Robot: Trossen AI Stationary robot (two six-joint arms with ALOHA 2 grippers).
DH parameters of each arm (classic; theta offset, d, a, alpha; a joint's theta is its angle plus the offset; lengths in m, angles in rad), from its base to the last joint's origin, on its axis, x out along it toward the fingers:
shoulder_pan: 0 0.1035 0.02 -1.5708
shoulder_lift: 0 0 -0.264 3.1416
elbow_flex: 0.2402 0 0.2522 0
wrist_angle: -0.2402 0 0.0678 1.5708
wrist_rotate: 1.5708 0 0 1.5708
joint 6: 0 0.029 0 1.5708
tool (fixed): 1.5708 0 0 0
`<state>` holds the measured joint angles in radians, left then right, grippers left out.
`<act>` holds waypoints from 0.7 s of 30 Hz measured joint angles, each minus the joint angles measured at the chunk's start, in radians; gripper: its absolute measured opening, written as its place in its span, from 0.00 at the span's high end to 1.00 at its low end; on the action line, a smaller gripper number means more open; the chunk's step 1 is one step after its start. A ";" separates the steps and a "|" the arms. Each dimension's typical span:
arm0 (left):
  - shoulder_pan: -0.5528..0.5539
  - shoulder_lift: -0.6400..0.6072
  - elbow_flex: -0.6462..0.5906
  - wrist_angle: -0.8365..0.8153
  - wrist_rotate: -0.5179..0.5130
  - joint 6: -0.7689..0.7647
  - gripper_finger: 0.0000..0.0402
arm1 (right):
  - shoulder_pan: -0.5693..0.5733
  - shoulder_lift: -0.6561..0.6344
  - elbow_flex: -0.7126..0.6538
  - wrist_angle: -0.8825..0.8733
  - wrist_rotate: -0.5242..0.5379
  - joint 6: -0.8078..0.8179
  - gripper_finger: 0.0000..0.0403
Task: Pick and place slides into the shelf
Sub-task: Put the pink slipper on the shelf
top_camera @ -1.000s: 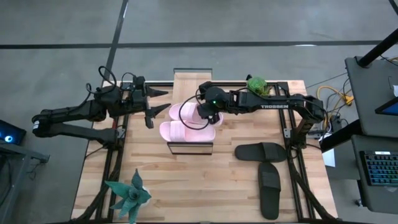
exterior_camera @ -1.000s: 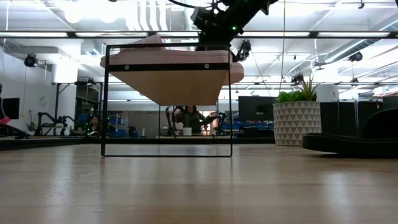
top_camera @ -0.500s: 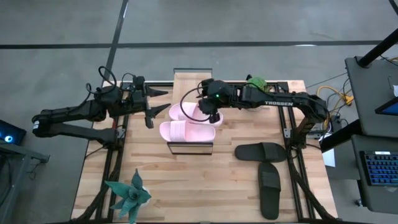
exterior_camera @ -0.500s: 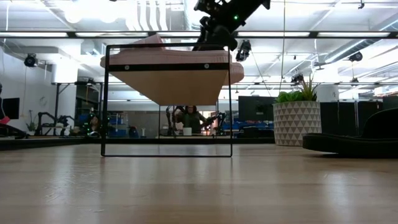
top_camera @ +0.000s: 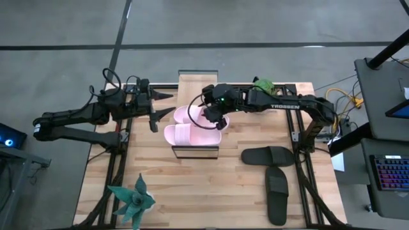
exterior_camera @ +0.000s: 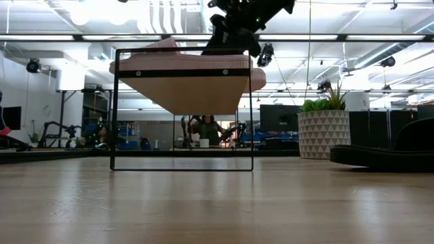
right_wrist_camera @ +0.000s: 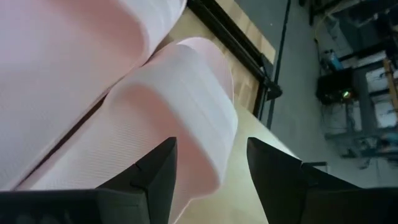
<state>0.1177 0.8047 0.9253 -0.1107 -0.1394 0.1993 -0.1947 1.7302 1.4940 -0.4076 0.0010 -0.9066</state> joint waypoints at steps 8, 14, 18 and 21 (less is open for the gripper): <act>0.000 0.000 0.000 -0.005 0.000 0.000 0.50 | -0.004 0.046 -0.003 0.070 0.031 -0.037 0.54; 0.000 0.000 -0.006 -0.008 0.000 0.000 0.50 | -0.013 0.083 0.009 0.083 0.055 -0.082 0.62; 0.000 -0.002 -0.017 -0.007 -0.007 0.000 0.50 | -0.014 0.083 0.008 0.082 0.053 -0.126 0.79; 0.000 -0.002 -0.022 -0.006 -0.018 0.000 0.50 | -0.017 0.083 0.013 0.085 0.052 -0.155 0.94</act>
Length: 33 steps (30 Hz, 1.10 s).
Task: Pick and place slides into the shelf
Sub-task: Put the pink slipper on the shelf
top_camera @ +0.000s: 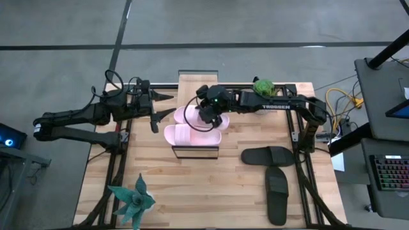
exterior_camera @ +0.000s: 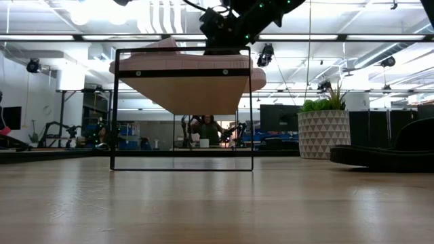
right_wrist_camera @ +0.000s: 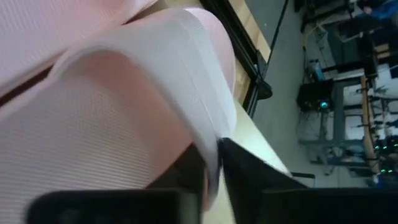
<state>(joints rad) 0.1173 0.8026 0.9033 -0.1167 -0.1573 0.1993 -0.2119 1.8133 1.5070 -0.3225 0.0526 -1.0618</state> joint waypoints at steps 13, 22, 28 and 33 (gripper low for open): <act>0.000 -0.043 -0.007 0.002 -0.035 0.025 0.50 | -0.061 0.001 0.003 0.069 -0.201 -0.099 0.97; 0.000 -0.084 -0.012 0.002 -0.035 0.026 0.50 | -0.096 0.040 0.003 0.137 -0.291 -0.105 0.97; 0.000 -0.087 -0.019 0.002 -0.035 0.026 0.50 | -0.097 0.070 0.012 0.161 -0.288 -0.080 0.97; 0.000 -0.080 -0.027 0.001 -0.054 0.026 0.50 | -0.096 0.072 0.039 0.150 -0.281 -0.027 0.97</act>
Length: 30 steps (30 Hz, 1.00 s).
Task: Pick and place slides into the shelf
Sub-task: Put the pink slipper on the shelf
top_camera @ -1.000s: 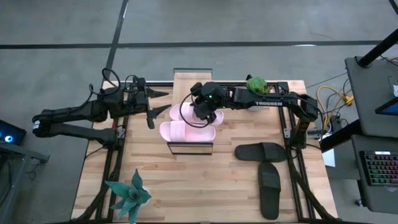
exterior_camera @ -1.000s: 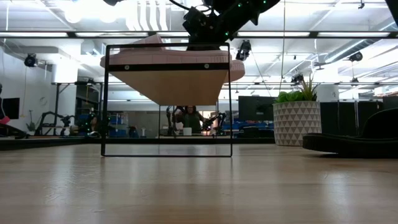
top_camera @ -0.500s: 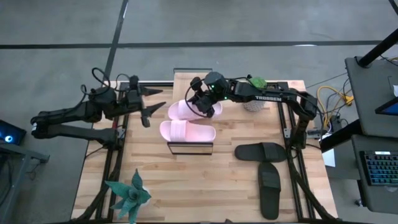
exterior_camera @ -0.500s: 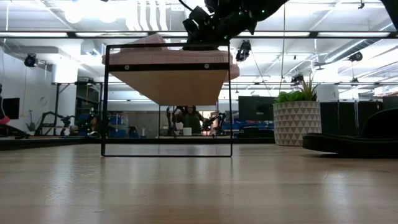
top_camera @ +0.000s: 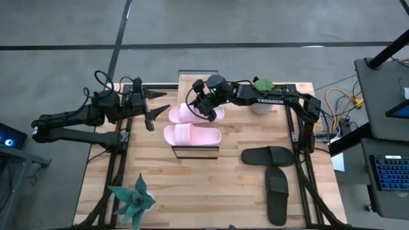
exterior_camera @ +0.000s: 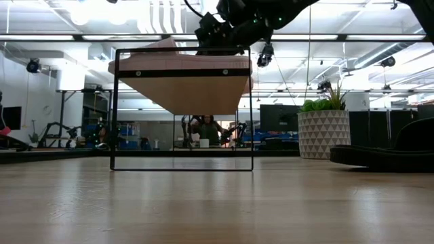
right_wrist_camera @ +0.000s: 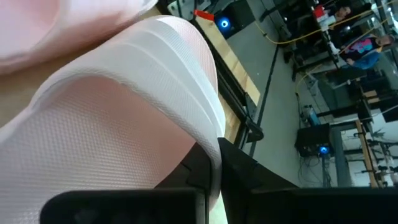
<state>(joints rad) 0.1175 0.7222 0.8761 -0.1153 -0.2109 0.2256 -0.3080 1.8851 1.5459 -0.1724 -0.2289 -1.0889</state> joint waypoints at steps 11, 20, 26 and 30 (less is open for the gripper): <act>0.000 0.004 -0.001 0.001 -0.004 0.000 0.50 | 0.000 0.000 0.006 -0.020 0.001 0.060 0.97; 0.000 0.006 -0.001 0.001 -0.004 0.000 0.50 | 0.000 0.000 0.005 -0.027 0.001 0.060 0.87; 0.000 0.010 -0.001 0.000 -0.004 0.000 0.50 | 0.000 0.000 0.005 -0.038 0.003 0.084 0.72; 0.000 0.010 -0.001 0.000 -0.004 0.000 0.50 | 0.000 0.000 0.005 -0.065 0.025 0.097 0.63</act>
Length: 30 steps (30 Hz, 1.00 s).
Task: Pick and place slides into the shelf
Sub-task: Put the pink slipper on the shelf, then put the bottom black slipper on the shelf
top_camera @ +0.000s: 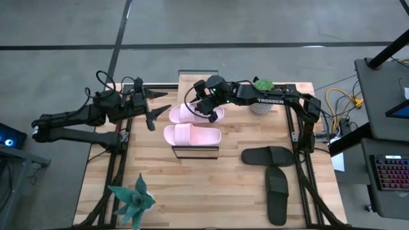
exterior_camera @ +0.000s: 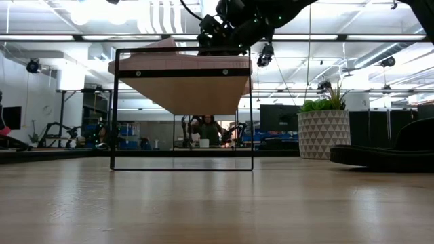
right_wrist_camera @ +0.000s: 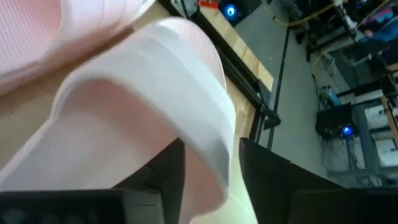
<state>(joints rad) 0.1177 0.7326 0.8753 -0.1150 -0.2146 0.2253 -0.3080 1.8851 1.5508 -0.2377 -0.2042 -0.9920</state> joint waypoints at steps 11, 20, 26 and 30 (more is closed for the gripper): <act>0.000 0.000 0.000 0.000 -0.004 0.000 0.50 | 0.002 0.000 0.088 -0.203 0.058 0.053 0.55; 0.000 0.000 0.000 -0.012 -0.006 -0.003 0.50 | 0.003 0.000 0.287 -0.505 0.107 0.158 0.55; 0.000 0.000 0.000 -0.058 -0.007 -0.010 0.50 | 0.003 0.000 0.461 -0.701 0.138 0.372 0.57; 0.000 0.001 -0.019 -0.061 -0.007 -0.011 0.50 | 0.015 0.000 0.567 -0.835 0.139 0.500 0.59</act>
<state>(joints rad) 0.1177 0.7341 0.8563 -0.1763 -0.2218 0.2146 -0.2928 1.8851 2.1181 -1.0724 -0.0653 -0.4916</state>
